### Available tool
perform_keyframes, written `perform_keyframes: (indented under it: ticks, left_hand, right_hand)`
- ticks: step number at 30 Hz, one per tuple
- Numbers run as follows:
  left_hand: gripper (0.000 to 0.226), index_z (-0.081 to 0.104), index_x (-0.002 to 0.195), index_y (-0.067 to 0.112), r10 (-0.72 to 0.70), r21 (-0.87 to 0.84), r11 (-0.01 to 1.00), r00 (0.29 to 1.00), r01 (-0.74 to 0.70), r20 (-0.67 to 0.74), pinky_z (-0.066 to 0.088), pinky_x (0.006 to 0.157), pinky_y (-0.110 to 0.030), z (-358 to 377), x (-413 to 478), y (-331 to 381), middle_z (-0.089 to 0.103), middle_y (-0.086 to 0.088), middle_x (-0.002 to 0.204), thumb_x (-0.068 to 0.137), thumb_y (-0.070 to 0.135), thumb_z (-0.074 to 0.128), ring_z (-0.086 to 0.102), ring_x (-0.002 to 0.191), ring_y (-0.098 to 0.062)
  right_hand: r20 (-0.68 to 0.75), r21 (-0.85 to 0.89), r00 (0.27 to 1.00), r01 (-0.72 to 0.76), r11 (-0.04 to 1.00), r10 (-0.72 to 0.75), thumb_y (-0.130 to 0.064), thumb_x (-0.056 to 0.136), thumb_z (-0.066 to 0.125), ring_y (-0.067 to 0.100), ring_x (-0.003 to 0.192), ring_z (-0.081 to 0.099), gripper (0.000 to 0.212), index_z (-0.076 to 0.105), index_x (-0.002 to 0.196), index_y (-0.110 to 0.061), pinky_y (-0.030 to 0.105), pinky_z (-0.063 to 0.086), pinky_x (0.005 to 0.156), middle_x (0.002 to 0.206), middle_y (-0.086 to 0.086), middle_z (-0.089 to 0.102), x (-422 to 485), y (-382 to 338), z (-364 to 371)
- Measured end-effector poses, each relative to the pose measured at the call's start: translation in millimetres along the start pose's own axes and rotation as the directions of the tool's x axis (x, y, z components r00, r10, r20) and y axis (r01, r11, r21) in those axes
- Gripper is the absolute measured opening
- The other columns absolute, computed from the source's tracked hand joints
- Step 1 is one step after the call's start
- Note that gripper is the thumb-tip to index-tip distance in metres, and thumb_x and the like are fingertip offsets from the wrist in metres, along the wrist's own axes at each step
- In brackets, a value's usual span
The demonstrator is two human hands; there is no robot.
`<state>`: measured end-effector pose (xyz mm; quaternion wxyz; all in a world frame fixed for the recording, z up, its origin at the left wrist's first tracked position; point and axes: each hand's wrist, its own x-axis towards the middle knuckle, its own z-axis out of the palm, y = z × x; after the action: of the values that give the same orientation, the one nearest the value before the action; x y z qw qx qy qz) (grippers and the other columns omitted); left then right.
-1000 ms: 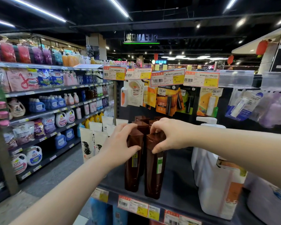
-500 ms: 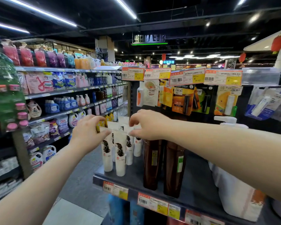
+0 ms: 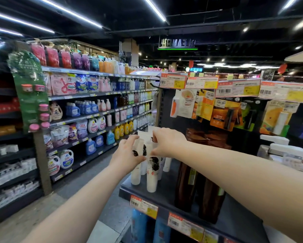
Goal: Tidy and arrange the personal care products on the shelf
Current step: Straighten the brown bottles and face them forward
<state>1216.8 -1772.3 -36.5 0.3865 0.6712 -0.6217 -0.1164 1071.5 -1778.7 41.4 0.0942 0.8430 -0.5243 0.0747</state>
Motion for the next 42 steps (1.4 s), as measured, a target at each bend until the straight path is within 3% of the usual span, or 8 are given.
perform_keyframes:
  ticks: [5,9,13,29,34,38,42]
  left_hand:
    - [0.068,0.035,0.126,0.036,-0.014,0.035,0.999,0.997,0.016,-0.075,0.043,0.079,-0.034,7,5,-4,0.04,-0.003,0.125,0.071,0.036,0.075,0.049,0.104,-0.021]
    - [0.083,0.025,0.134,0.035,-0.051,0.063,0.996,0.988,0.061,-0.144,0.04,0.093,-0.042,13,8,-6,0.036,-0.007,0.133,0.068,0.038,0.077,0.042,0.12,-0.028]
    - [0.099,0.008,0.143,0.034,-0.106,-0.102,0.99,0.993,0.1,-0.059,0.04,0.096,-0.043,23,10,-7,0.037,-0.009,0.142,0.071,0.032,0.076,0.043,0.124,-0.03]
    - [0.097,0.0,0.145,0.037,-0.07,-0.154,0.986,0.997,0.064,-0.034,0.042,0.087,-0.037,31,8,-12,0.037,-0.008,0.146,0.079,0.021,0.069,0.046,0.123,-0.028]
    - [0.102,-0.009,0.145,0.036,-0.085,-0.101,0.991,0.996,0.084,-0.006,0.041,0.089,-0.038,31,6,-13,0.03,-0.008,0.15,0.079,0.023,0.068,0.043,0.126,-0.029]
    - [0.102,-0.014,0.144,0.036,-0.094,-0.066,0.993,0.996,0.093,-0.005,0.042,0.078,-0.033,30,4,-15,0.032,-0.009,0.148,0.082,0.019,0.065,0.049,0.118,-0.028]
    - [0.101,-0.017,0.143,0.037,-0.09,-0.017,0.996,0.996,0.09,-0.013,0.042,0.072,-0.031,30,2,-14,0.032,-0.009,0.147,0.084,0.018,0.063,0.053,0.111,-0.026]
  right_hand:
    - [0.047,-0.038,0.999,0.012,0.999,-0.01,-0.041,0.074,0.07,0.028,0.096,0.058,0.055,0.046,0.119,-0.018,0.038,0.052,0.072,0.112,0.003,0.049,6,5,-1]
    - [0.094,-0.091,0.994,0.059,0.994,-0.05,-0.035,0.082,0.06,0.024,0.089,0.058,0.033,0.057,0.11,-0.017,0.033,0.051,0.068,0.106,0.004,0.061,10,6,4]
    - [0.11,-0.094,0.994,0.039,0.995,-0.029,-0.022,0.089,0.055,0.025,0.086,0.058,0.021,0.059,0.107,-0.014,0.031,0.047,0.063,0.104,0.006,0.06,12,6,2]
    - [0.092,-0.052,0.995,-0.022,0.998,0.026,-0.016,0.089,0.053,0.024,0.077,0.057,0.019,0.062,0.105,-0.013,0.033,0.048,0.064,0.083,0.001,0.054,18,8,6]
    - [0.13,-0.079,0.991,-0.023,0.997,0.033,-0.018,0.09,0.052,0.024,0.078,0.055,0.02,0.061,0.108,-0.015,0.032,0.046,0.065,0.089,0.001,0.055,20,10,5]
    - [0.122,-0.06,0.992,-0.031,0.998,0.038,-0.012,0.089,0.052,0.025,0.078,0.055,0.022,0.061,0.108,-0.013,0.031,0.046,0.063,0.096,0.005,0.06,21,11,4]
    - [0.124,-0.021,0.992,-0.032,0.999,0.034,-0.01,0.088,0.051,0.024,0.075,0.057,0.02,0.063,0.103,-0.011,0.03,0.049,0.062,0.088,0.005,0.058,21,10,5]
